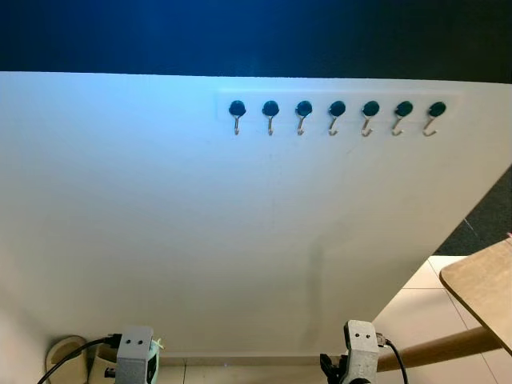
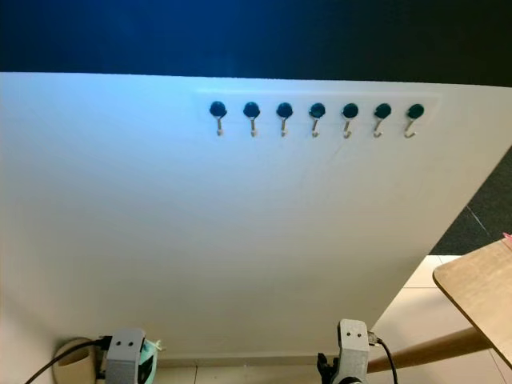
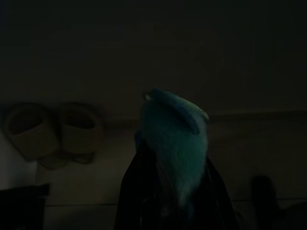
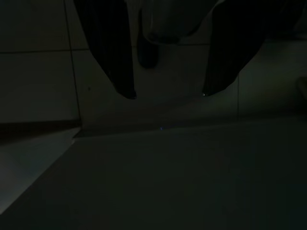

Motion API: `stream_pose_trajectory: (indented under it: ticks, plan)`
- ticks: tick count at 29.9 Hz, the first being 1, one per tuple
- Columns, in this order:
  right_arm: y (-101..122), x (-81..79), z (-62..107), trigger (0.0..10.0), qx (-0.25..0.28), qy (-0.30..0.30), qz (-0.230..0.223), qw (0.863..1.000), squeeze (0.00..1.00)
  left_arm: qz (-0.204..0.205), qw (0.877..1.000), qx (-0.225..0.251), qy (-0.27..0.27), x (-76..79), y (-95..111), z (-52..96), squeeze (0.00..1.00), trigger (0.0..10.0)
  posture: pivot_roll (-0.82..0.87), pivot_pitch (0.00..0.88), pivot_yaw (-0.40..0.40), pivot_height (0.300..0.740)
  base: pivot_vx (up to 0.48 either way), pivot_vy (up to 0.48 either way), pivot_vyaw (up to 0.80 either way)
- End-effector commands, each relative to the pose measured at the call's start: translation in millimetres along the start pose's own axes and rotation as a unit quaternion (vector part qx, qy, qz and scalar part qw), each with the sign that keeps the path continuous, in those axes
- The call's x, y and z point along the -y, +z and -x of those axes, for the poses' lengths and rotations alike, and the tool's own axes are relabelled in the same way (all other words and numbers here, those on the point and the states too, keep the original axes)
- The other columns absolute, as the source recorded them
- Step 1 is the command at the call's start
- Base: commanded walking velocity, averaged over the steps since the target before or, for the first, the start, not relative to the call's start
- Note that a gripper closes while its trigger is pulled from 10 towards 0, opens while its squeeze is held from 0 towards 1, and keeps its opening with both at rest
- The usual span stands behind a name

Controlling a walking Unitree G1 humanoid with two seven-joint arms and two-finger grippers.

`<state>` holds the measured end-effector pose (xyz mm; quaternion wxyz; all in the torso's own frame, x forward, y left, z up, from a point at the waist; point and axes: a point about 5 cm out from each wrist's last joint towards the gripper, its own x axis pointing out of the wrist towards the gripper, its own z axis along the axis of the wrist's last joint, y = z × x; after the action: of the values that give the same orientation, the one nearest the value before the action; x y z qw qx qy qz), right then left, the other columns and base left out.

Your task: Hang keys on a hook

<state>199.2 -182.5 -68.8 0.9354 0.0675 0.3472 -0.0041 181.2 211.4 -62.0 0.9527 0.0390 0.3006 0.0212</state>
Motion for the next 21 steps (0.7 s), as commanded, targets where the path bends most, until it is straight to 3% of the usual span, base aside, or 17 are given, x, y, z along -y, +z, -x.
stream_pose_trajectory:
  ticks: [1,6,8,11,12,13,16,17,18,20,21]
  plan:
    - [-5.4,-1.8,0.9,10.0,-0.015,0.004,0.001,1.0,0.0,0.001,1.0,-0.003,-0.002,4.3,0.1,-0.9,0.0,10.0,0.07,0.067,-0.027,0.74,0.0,0.0,0.0]
    - [-5.3,-2.1,0.7,10.0,-0.016,0.005,0.001,1.0,0.0,-0.004,1.0,0.011,-0.007,4.4,5.7,-2.1,0.0,10.0,0.07,0.068,-0.027,0.74,0.0,0.0,0.0]
    - [-3.6,-2.0,0.4,10.0,-0.011,0.007,0.001,1.0,0.0,-0.051,0.995,0.063,-0.056,10.8,21.6,-1.7,0.0,10.0,0.07,0.068,-0.027,0.74,0.0,0.0,0.0]
    - [-1.2,-2.1,-0.2,10.0,-0.005,0.009,0.001,1.0,0.0,-0.067,0.986,0.106,-0.106,19.5,33.5,1.6,0.0,10.0,0.07,0.069,-0.028,0.74,0.0,0.0,0.0]
    - [2.0,-2.6,-0.9,10.0,0.003,0.014,0.006,1.0,0.0,-0.096,0.969,0.154,-0.166,28.2,48.7,8.4,0.0,10.0,0.07,0.07,-0.03,0.74,0.0,0.0,0.0]
    - [2.0,-2.6,-0.9,10.0,0.003,0.014,0.006,1.0,0.0,-0.096,0.969,0.154,-0.166,28.2,48.7,8.4,0.0,10.0,0.07,0.07,-0.03,0.74,0.0,0.0,0.0]
    - [16.2,-7.5,-3.4,10.0,0.043,0.04,0.025,0.998,0.0,-0.146,0.906,0.25,-0.308,50.8,94.8,34.3,0.0,10.0,0.06,0.072,-0.034,0.74,0.0,0.0,0.0]
    - [24.3,-10.8,-4.4,10.0,0.066,0.057,0.037,0.996,0.0,-0.172,0.877,0.276,-0.354,58.6,123.0,46.3,0.0,10.0,0.06,0.073,-0.035,0.74,0.0,0.0,0.0]
    - [31.4,-14.0,-4.9,10.0,0.086,0.073,0.049,0.992,0.0,-0.196,0.849,0.297,-0.391,66.4,145.7,59.1,0.0,10.0,0.06,0.074,-0.035,0.74,0.0,0.0,0.0]
    - [41.2,-18.9,-5.1,10.0,0.114,0.095,0.063,0.987,0.0,-0.24,0.807,0.321,-0.435,76.8,175.6,77.9,0.0,10.0,0.06,0.072,-0.035,0.74,0.0,0.0,0.0]
    - [41.2,-18.9,-5.1,10.0,0.114,0.095,0.063,0.987,0.0,-0.24,0.807,0.321,-0.435,76.8,175.6,77.9,0.0,10.0,0.06,0.072,-0.035,0.74,0.0,0.0,0.0]
